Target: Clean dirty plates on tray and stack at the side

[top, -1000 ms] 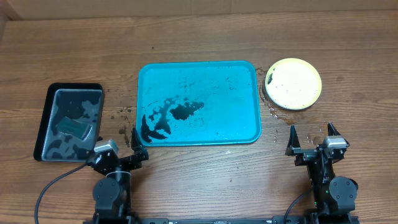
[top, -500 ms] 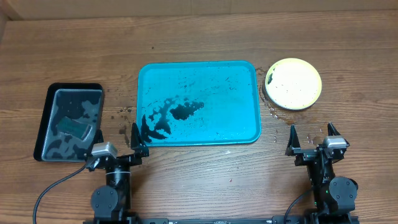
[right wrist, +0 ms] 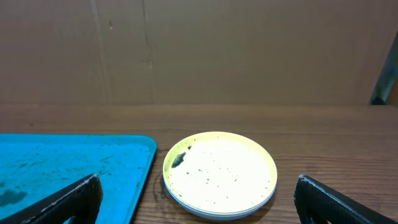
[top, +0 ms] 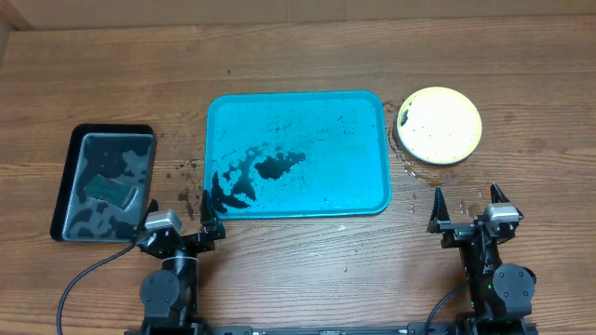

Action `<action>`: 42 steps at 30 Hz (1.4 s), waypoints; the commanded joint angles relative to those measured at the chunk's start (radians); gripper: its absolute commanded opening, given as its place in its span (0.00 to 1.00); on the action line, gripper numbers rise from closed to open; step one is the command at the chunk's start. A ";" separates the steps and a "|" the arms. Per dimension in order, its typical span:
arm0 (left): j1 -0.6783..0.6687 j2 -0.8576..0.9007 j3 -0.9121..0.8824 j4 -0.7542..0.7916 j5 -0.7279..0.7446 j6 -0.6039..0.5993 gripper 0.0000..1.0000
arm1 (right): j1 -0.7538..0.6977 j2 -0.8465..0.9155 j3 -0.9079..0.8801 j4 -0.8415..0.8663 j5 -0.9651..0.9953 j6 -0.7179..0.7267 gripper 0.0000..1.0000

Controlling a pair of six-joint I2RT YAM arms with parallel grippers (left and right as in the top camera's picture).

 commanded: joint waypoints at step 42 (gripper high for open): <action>0.065 -0.010 -0.003 -0.004 0.003 0.057 1.00 | -0.005 -0.010 -0.010 0.007 0.003 -0.001 1.00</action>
